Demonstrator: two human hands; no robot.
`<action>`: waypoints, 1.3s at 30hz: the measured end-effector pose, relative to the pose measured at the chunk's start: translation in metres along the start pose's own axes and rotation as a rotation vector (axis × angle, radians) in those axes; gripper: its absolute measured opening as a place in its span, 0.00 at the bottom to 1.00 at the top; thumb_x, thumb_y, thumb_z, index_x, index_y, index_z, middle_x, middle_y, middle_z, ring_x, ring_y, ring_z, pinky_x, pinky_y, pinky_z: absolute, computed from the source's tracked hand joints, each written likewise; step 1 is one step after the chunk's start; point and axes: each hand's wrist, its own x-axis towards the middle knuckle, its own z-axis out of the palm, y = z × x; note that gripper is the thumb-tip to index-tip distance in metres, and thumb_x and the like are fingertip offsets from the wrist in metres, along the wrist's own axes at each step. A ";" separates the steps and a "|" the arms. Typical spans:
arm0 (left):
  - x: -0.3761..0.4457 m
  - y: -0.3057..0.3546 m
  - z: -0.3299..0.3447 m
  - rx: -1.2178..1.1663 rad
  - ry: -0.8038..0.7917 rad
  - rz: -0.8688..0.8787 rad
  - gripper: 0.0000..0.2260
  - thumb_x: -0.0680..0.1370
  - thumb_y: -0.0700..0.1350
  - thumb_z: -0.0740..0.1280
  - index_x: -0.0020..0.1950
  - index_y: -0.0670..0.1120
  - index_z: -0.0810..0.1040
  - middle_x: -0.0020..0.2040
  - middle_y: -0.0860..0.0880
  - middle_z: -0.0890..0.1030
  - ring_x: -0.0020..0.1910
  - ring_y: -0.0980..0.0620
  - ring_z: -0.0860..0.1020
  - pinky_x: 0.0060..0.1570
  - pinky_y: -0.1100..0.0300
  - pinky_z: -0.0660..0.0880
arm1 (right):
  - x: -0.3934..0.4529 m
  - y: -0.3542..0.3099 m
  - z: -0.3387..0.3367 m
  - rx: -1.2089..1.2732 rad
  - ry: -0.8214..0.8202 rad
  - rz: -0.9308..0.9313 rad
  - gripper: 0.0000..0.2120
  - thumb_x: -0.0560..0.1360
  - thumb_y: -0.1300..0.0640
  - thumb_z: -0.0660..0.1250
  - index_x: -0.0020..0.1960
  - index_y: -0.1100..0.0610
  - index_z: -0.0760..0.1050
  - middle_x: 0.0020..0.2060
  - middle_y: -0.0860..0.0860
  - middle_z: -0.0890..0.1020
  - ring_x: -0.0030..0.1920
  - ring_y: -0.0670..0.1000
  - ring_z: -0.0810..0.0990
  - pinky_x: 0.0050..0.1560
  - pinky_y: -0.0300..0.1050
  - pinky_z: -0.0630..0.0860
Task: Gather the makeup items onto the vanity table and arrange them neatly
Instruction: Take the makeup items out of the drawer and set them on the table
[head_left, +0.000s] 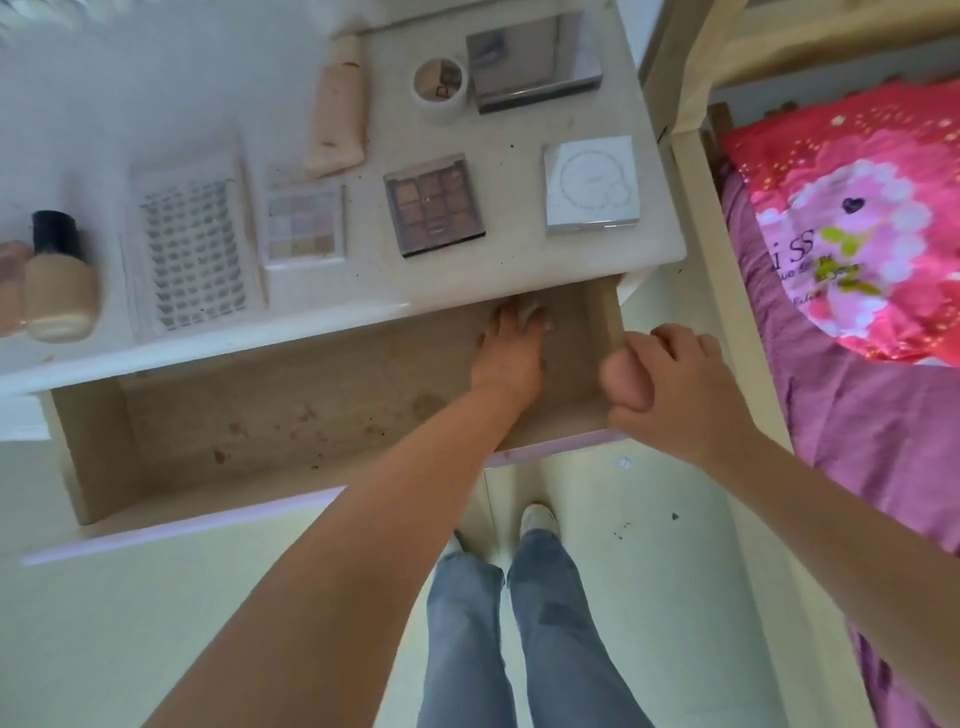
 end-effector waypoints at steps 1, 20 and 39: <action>0.008 0.003 0.004 0.024 0.008 0.002 0.25 0.75 0.40 0.61 0.71 0.48 0.61 0.73 0.45 0.56 0.72 0.43 0.54 0.66 0.50 0.60 | 0.000 0.004 0.002 0.028 -0.006 0.021 0.32 0.63 0.54 0.70 0.65 0.57 0.68 0.61 0.59 0.70 0.57 0.61 0.67 0.54 0.51 0.68; -0.068 -0.059 -0.055 0.018 -0.036 0.171 0.23 0.72 0.46 0.67 0.65 0.43 0.67 0.58 0.42 0.69 0.52 0.42 0.72 0.49 0.57 0.68 | -0.003 -0.038 -0.013 0.292 0.054 -0.227 0.30 0.58 0.56 0.71 0.59 0.63 0.74 0.58 0.61 0.74 0.54 0.61 0.72 0.52 0.45 0.63; 0.008 -0.245 -0.256 -0.187 0.359 -0.028 0.23 0.70 0.46 0.68 0.62 0.40 0.70 0.59 0.42 0.74 0.55 0.43 0.73 0.50 0.59 0.68 | 0.215 -0.273 -0.059 0.060 -0.041 -0.486 0.30 0.65 0.56 0.73 0.64 0.56 0.67 0.64 0.56 0.62 0.61 0.55 0.66 0.57 0.41 0.63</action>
